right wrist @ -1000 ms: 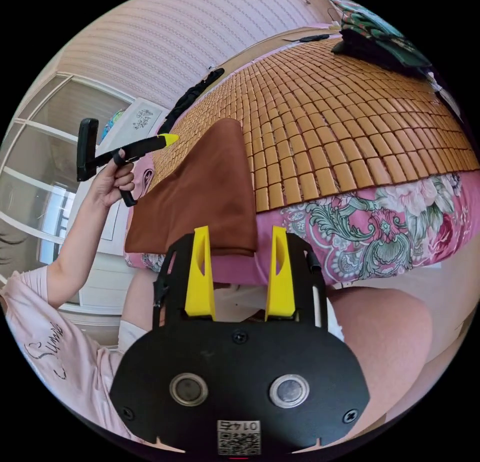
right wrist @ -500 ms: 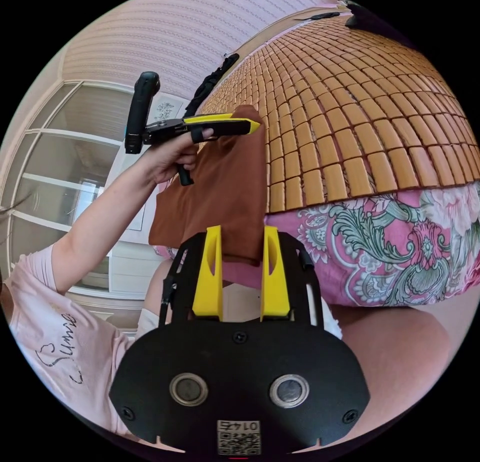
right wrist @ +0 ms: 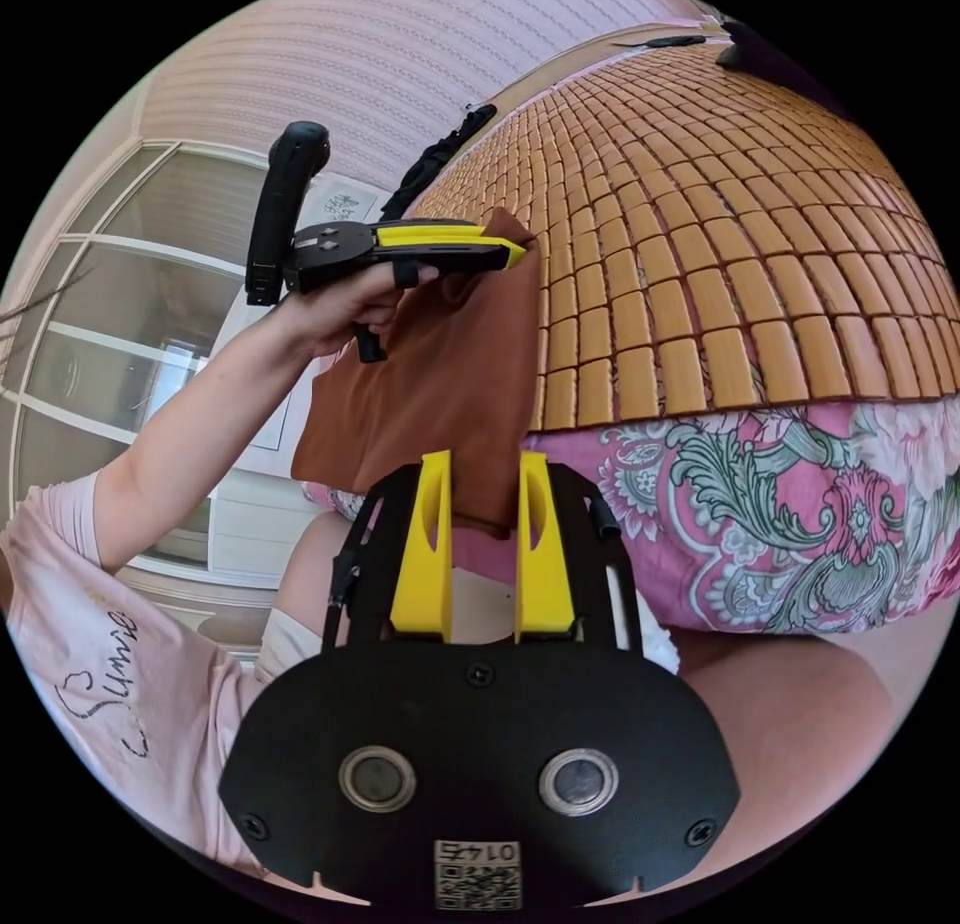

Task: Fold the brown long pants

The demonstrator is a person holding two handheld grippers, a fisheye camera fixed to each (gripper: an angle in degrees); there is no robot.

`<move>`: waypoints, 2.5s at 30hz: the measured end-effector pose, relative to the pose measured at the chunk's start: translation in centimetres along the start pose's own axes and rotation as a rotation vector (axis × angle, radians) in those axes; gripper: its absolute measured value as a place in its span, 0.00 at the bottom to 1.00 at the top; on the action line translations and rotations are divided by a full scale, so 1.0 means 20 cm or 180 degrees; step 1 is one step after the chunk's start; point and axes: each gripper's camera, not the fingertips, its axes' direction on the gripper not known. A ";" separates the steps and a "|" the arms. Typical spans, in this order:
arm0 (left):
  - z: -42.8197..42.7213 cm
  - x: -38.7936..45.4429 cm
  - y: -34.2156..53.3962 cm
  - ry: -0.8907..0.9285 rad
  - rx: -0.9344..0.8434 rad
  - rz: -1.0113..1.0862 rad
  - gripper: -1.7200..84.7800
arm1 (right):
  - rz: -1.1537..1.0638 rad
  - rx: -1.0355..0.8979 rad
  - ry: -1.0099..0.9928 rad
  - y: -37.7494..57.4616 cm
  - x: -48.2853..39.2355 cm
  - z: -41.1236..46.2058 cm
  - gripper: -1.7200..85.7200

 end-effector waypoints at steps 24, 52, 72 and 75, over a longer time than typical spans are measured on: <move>-0.23 0.20 -0.04 -0.0332 0.0043 0.0572 0.03 | -0.0075 0.0424 -0.0070 0.12 0.04 -0.24 0.08; -1.01 -0.57 1.97 -0.0379 0.0399 -0.1585 0.04 | -0.1997 -0.1386 -0.0273 0.07 -1.35 0.66 0.08; -0.92 -1.25 2.22 0.1000 0.0608 -0.1982 0.02 | -0.2762 -0.1370 0.0950 0.19 -1.71 0.84 0.09; -0.94 -1.30 2.21 0.0795 0.0453 -0.1767 0.01 | -0.2922 -0.1336 0.1152 0.20 -1.74 0.90 0.06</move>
